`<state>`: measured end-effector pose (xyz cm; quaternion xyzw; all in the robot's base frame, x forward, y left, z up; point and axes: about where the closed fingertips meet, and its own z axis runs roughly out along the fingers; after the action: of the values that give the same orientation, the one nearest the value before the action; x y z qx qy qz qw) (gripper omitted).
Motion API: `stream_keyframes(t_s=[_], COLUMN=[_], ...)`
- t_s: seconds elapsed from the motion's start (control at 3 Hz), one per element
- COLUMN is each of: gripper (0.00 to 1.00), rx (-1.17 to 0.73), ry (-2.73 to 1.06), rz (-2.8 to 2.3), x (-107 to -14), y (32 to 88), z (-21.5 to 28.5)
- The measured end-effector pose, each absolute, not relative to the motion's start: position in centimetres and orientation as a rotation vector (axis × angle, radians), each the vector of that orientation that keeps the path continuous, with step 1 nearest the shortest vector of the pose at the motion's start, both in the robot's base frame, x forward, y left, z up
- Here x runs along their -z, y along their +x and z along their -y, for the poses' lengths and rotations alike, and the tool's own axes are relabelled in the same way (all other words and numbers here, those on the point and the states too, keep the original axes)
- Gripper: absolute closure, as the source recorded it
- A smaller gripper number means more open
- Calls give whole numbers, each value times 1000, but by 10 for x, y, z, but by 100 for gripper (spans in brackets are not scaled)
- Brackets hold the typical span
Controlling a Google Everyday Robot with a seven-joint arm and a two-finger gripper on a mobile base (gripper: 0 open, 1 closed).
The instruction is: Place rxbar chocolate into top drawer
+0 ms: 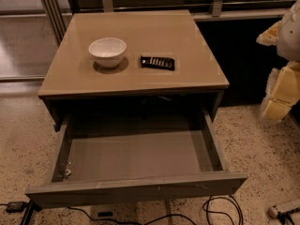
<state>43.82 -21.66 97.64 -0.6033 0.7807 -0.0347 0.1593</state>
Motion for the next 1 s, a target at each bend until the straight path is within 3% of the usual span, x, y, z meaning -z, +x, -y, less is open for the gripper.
stream_keyframes(t_s=[1.0], gripper=[0], rx=[108], ry=[-1808], rz=[-2085], x=[-983], y=[462], z=[194])
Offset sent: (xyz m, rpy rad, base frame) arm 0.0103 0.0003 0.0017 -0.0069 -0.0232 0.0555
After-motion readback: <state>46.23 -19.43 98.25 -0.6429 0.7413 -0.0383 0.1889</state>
